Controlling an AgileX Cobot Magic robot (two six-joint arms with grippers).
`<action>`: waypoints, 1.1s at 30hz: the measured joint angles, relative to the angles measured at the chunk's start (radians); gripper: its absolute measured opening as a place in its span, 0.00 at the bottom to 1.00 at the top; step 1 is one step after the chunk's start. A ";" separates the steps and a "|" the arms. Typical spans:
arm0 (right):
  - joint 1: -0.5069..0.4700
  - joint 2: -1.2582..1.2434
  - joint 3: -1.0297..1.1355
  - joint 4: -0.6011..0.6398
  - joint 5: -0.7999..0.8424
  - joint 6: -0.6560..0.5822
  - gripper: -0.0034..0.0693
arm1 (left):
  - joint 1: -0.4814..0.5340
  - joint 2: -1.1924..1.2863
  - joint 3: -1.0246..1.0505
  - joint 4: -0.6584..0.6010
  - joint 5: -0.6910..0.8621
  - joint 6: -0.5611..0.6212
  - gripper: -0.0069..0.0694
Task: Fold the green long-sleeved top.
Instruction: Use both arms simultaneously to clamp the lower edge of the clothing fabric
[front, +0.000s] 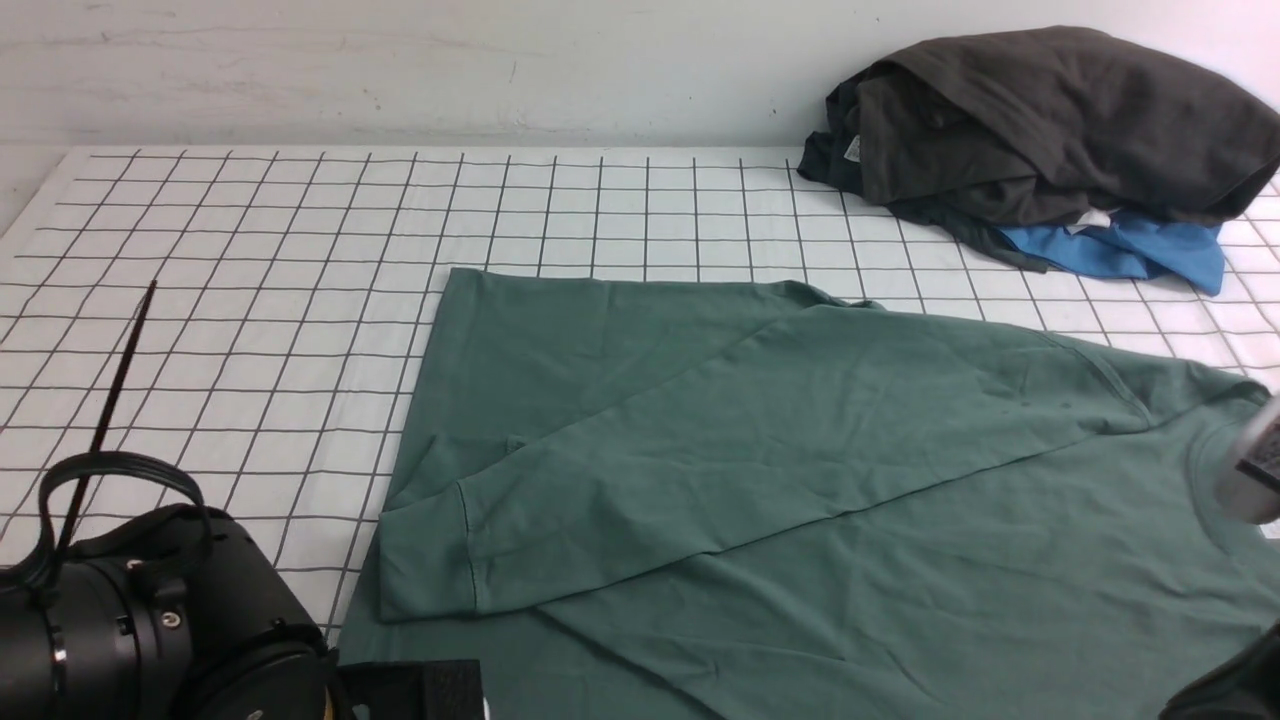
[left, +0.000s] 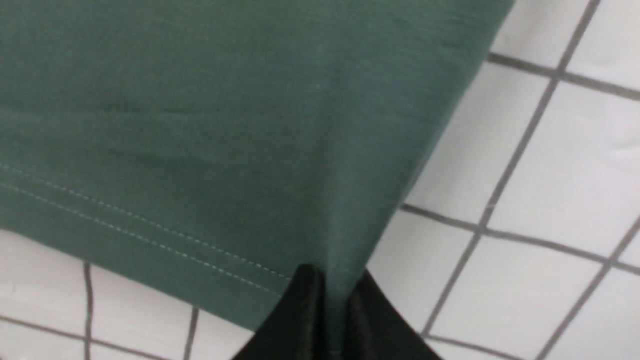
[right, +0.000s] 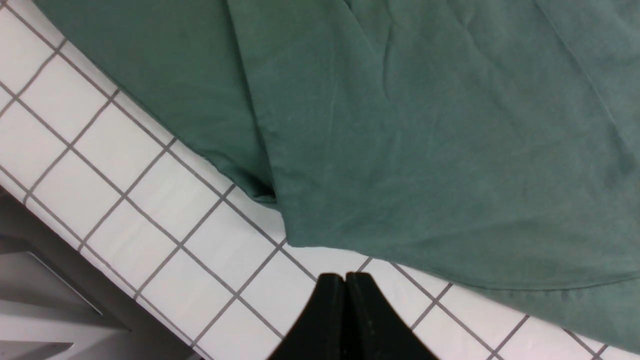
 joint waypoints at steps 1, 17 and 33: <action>0.000 0.000 0.000 -0.004 0.000 0.000 0.03 | 0.000 -0.004 0.000 0.010 0.024 -0.013 0.12; 0.004 0.156 0.009 -0.108 -0.008 -0.174 0.58 | 0.165 -0.115 0.000 -0.065 0.218 -0.019 0.12; 0.050 0.524 0.178 -0.261 -0.239 -0.340 0.84 | 0.169 -0.115 0.000 -0.100 0.166 -0.017 0.12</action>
